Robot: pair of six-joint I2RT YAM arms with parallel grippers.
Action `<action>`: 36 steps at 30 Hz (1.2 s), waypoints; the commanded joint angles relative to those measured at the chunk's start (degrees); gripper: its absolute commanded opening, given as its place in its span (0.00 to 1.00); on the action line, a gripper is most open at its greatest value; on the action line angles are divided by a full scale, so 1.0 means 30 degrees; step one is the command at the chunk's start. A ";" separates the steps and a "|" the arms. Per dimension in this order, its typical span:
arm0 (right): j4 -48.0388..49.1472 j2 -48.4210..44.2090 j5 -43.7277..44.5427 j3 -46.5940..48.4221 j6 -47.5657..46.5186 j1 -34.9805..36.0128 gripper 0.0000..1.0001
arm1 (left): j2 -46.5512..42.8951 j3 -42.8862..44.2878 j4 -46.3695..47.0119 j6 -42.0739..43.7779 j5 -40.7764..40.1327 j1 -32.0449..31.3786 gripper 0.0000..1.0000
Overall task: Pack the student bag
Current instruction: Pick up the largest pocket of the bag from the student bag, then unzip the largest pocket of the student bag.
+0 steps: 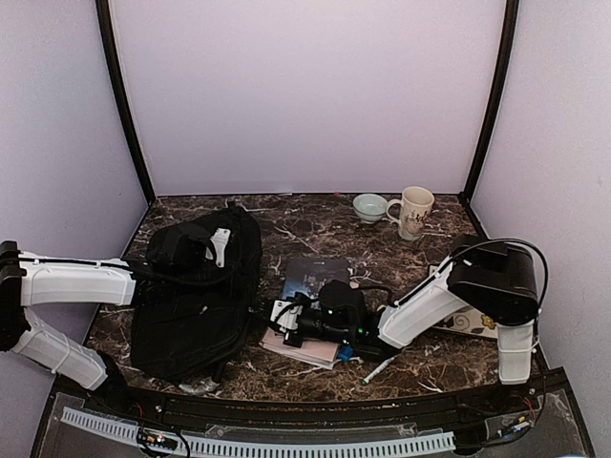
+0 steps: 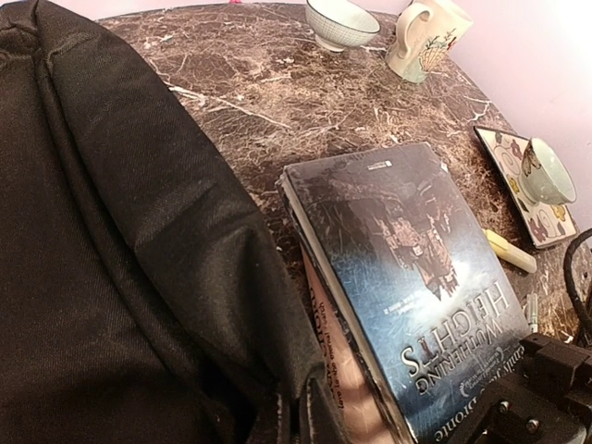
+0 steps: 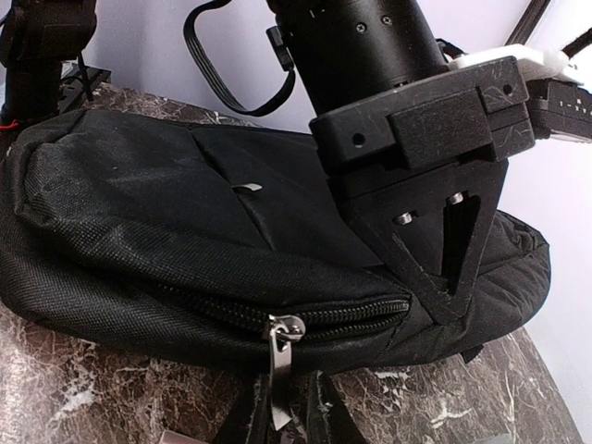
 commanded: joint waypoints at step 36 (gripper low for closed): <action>-0.0469 -0.2075 -0.4736 -0.2397 -0.1419 0.0842 0.00 | 0.8825 0.8989 -0.2160 0.0227 -0.4976 0.2153 0.00</action>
